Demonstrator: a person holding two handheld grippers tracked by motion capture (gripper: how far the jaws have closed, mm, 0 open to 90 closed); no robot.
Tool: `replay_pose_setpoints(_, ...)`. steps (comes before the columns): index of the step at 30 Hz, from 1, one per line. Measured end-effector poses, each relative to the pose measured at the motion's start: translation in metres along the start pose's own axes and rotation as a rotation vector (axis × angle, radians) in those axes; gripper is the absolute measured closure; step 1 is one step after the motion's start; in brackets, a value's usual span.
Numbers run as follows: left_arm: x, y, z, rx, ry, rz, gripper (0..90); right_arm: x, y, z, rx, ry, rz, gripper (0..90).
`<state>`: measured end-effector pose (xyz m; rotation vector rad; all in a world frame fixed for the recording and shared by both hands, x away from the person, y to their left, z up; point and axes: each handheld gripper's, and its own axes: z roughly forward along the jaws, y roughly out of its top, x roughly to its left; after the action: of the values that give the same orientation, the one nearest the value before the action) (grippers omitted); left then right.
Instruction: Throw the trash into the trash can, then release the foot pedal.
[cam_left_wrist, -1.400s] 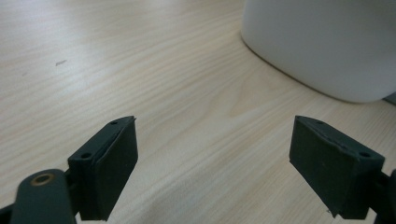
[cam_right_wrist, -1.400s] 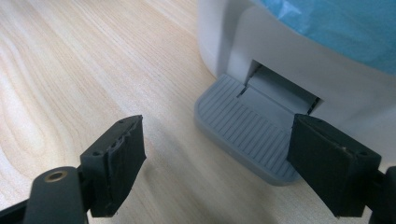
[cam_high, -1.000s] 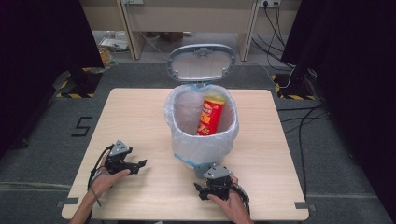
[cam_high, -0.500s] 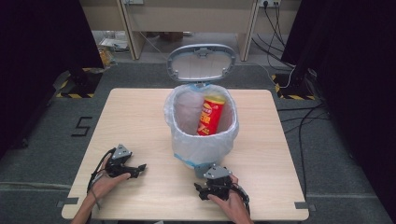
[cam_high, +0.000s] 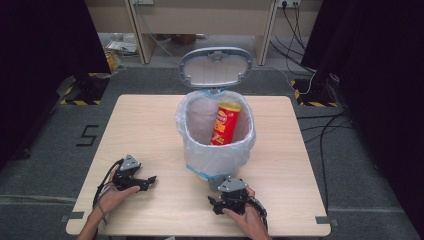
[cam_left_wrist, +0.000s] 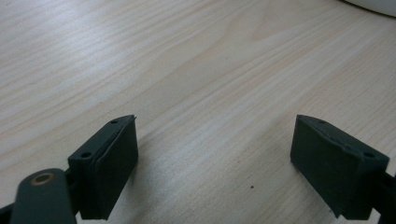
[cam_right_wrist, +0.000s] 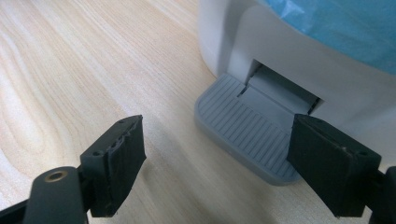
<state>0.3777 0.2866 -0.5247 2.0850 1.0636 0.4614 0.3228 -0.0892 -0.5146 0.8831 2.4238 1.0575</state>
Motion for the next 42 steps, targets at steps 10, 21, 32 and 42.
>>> replay_pose_setpoints(10, 0.0001, 0.0, 0.0001, -0.002, -0.001, -0.001, 14.3, -0.0001, -0.0002, -0.0001, 0.001, 0.001, -0.006, 19.0)
replay_pose_setpoints(21, 0.0, -0.0001, 0.0, -0.002, 0.0, -0.001, 14.4, -0.0001, -0.0001, 0.0, -0.003, 0.0, -0.001, 18.8)
replay_pose_setpoints(32, 0.0002, 0.0, 0.0, -0.002, -0.001, -0.002, 14.5, -0.0052, -0.0018, -0.0025, -0.03, 0.037, 0.04, 18.6)
replay_pose_setpoints(42, 0.0002, 0.0, 0.0, -0.003, -0.001, -0.003, 14.6, -0.0064, -0.0015, -0.005, -0.053, 0.046, 0.061, 18.2)
